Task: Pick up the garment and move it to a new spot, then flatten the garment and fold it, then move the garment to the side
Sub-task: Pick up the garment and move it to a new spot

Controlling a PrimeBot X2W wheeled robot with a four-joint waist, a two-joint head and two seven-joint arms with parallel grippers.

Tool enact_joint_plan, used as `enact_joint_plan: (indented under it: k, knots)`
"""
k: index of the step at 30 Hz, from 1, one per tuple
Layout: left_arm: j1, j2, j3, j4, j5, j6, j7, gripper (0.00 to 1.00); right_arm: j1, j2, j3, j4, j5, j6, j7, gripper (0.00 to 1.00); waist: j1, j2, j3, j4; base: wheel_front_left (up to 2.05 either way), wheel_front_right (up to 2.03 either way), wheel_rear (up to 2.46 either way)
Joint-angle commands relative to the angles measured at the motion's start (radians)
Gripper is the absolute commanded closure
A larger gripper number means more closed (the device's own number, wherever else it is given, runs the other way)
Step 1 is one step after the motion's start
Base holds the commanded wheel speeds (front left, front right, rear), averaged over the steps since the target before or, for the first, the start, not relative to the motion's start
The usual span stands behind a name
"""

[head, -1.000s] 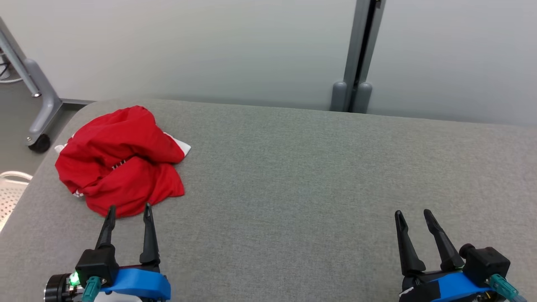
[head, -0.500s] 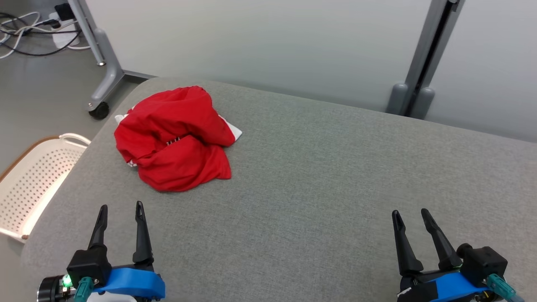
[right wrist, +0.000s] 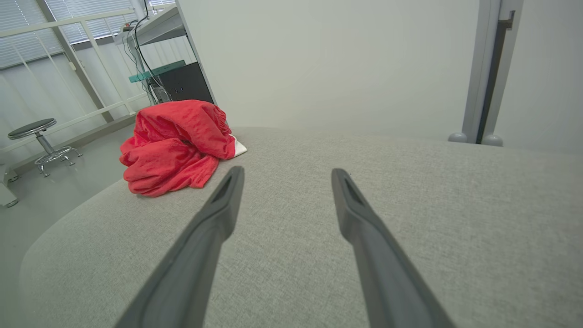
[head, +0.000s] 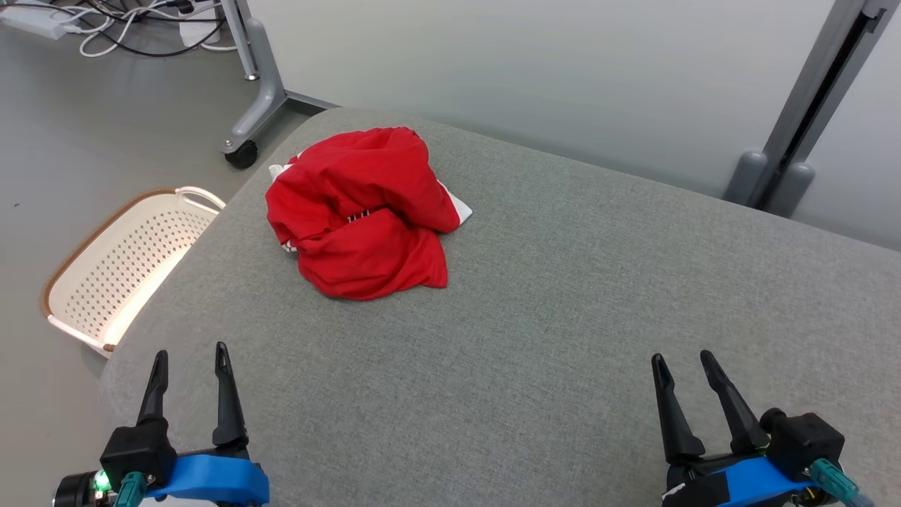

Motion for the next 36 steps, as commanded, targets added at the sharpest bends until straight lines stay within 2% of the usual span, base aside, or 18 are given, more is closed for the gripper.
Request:
enact_joint_plan:
  k: [1, 14, 23, 27, 36]
  knots:
    - [0.006, -0.001, 0.008, -0.005, -0.001, 0.003, -0.005, 0.00, -0.011, -0.007, 0.000, 0.001, 0.006, 0.000, -0.001, 0.00, 0.0000, -0.0001, 0.003, 0.008, 0.00, 0.00, 0.00]
    - [0.018, -0.002, 0.029, -0.012, -0.008, 0.006, -0.005, 0.00, -0.015, -0.007, 0.017, 0.008, 0.012, 0.000, -0.001, 0.00, 0.0000, -0.0001, 0.008, 0.000, 0.00, 0.00, 0.00]
    - [-0.092, 0.013, 0.060, -0.004, -0.029, -0.015, -0.005, 0.00, -0.046, -0.007, 0.018, -0.028, -0.033, 0.000, -0.001, 0.00, 0.0000, -0.0001, 0.069, -0.110, 0.00, 0.00, 0.00]
    - [-0.193, 0.049, 0.088, 0.004, -0.033, -0.024, -0.004, 0.00, -0.067, -0.007, 0.009, -0.064, -0.066, 0.000, -0.001, 0.00, 0.0000, -0.0001, 0.119, -0.176, 0.00, 0.00, 0.00]
    - [-0.467, 0.185, 0.150, 0.072, -0.039, -0.042, -0.004, 0.00, -0.108, -0.006, -0.023, -0.161, -0.153, 0.000, 0.000, 0.00, 0.0000, -0.0001, 0.272, -0.302, 0.00, 0.00, 0.00]
